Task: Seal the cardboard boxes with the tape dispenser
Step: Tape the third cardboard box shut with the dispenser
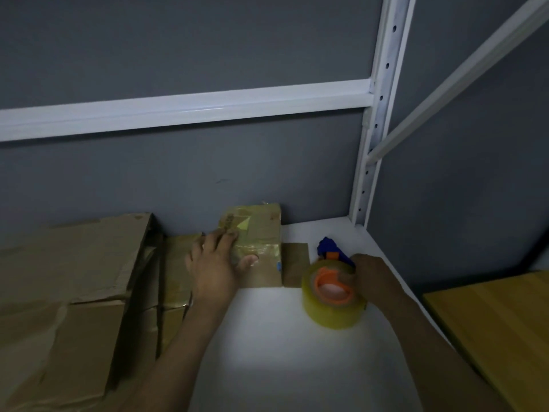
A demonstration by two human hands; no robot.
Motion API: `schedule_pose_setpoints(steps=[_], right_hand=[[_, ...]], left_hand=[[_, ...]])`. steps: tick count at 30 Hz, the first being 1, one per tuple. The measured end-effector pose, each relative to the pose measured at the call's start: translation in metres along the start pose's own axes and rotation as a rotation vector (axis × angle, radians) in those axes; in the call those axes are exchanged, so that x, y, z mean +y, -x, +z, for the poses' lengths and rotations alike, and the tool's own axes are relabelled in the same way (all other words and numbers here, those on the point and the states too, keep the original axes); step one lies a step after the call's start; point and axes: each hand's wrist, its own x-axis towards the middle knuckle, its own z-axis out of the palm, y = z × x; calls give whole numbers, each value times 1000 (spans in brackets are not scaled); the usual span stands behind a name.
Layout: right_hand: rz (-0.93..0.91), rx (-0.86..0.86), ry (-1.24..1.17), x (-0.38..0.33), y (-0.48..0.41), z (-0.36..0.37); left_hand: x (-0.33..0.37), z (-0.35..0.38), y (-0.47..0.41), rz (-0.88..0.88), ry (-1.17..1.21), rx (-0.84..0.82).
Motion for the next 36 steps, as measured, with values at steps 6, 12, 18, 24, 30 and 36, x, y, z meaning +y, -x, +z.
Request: schedule_pose_setpoints(steps=[6, 12, 18, 24, 30, 36], right_hand=[[-77, 135, -208, -8, 25, -10], [-246, 513, -537, -57, 50, -55], [-494, 219, -882, -79, 40, -90], [-718, 90, -891, -93, 37, -94], [-757, 157, -608, -98, 32, -96], [-793, 278, -250, -95, 23, -94]], left_hand=[[16, -15, 10, 123, 175, 200], [82, -59, 21, 47, 766, -208], [81, -65, 12, 6, 1042, -237], [76, -86, 0, -113, 1104, -176], [75, -126, -40, -406, 1296, -416], [62, -111, -54, -482, 1325, -356]])
